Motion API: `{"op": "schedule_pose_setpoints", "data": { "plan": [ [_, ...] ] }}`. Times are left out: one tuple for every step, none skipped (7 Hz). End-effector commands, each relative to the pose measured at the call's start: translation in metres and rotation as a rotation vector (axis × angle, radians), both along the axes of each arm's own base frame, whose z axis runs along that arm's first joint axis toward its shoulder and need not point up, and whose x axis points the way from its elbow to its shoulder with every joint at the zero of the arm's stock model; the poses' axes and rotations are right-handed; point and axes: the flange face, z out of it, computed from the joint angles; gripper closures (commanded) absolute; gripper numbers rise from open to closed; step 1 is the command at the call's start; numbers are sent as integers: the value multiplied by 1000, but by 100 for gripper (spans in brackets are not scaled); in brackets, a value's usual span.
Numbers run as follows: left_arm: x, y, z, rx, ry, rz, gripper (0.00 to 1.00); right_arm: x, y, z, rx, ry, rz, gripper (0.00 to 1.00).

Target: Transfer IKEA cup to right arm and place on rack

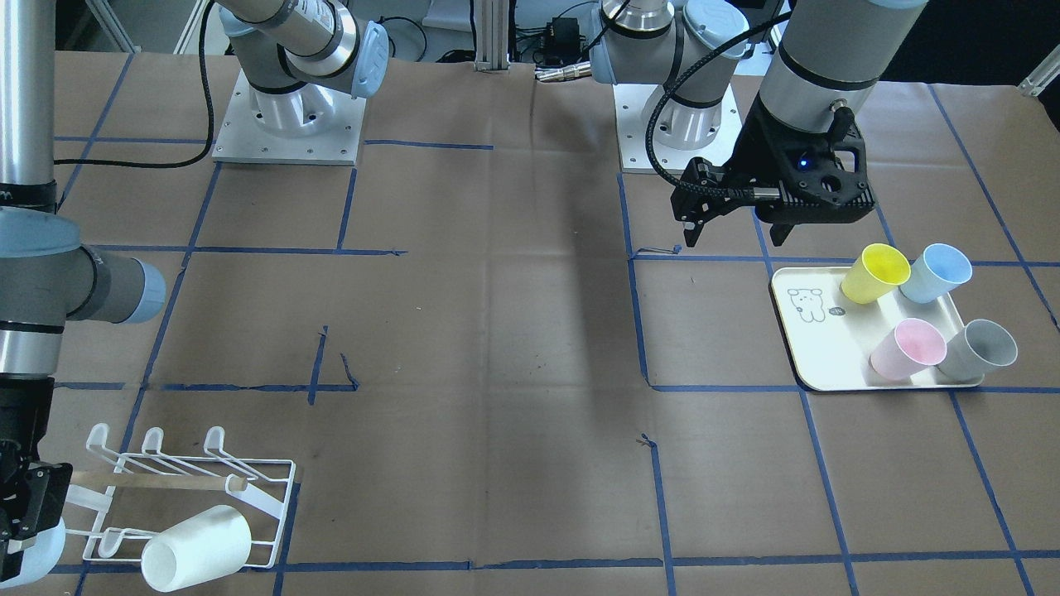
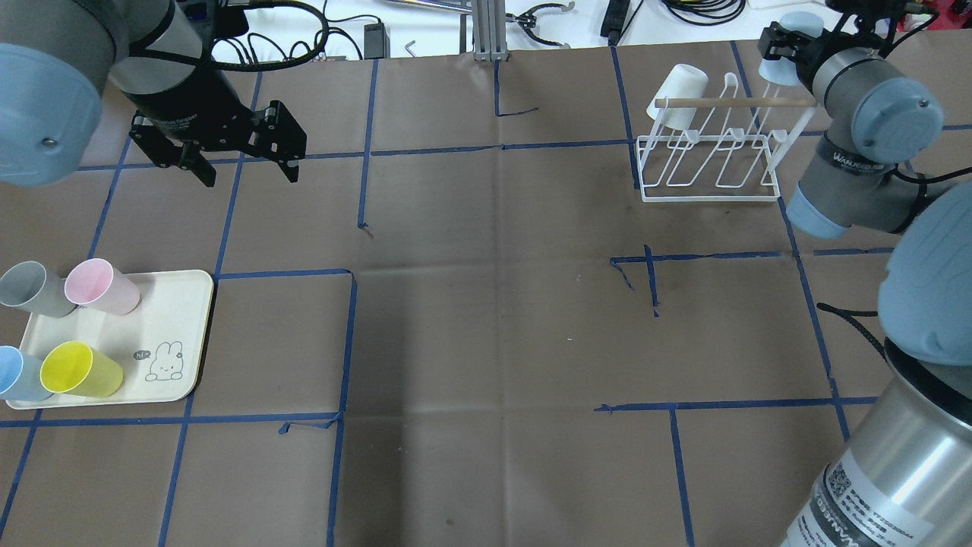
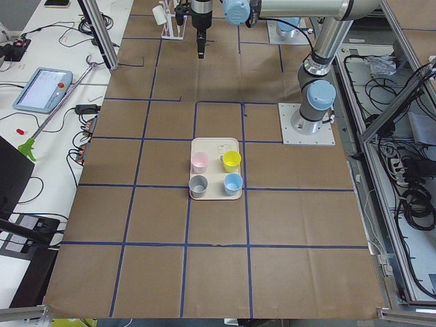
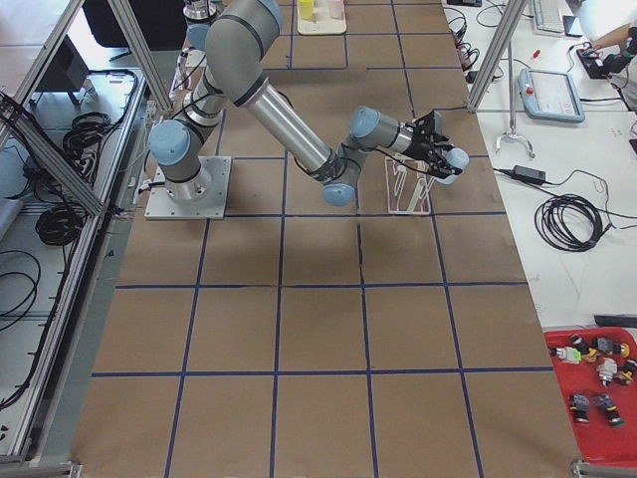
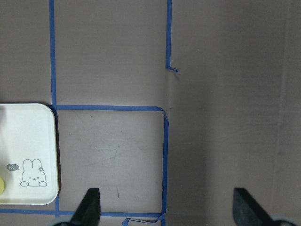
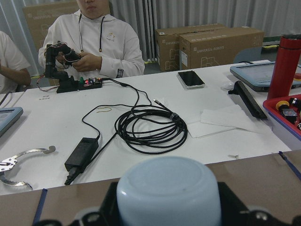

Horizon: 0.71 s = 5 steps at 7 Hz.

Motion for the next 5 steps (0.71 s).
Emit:
{"op": "schedule_pose_setpoints", "data": {
  "plan": [
    [0,0,0,0,1,0,0,2,4,-9,20,-5,0,90],
    [0,0,0,0,1,0,0,2,5,-6,14,-4,-1,37],
    [-1,0,0,0,1,-2,0,1,4,-5,14,-9,-5,0],
    [-1,0,0,0,1,-2,0,2,4,-4,20,-13,-4,0],
    [-1,1,1,-1,0,-2,0,2,3,-5,23,-10,-4,0]
  ]
}}
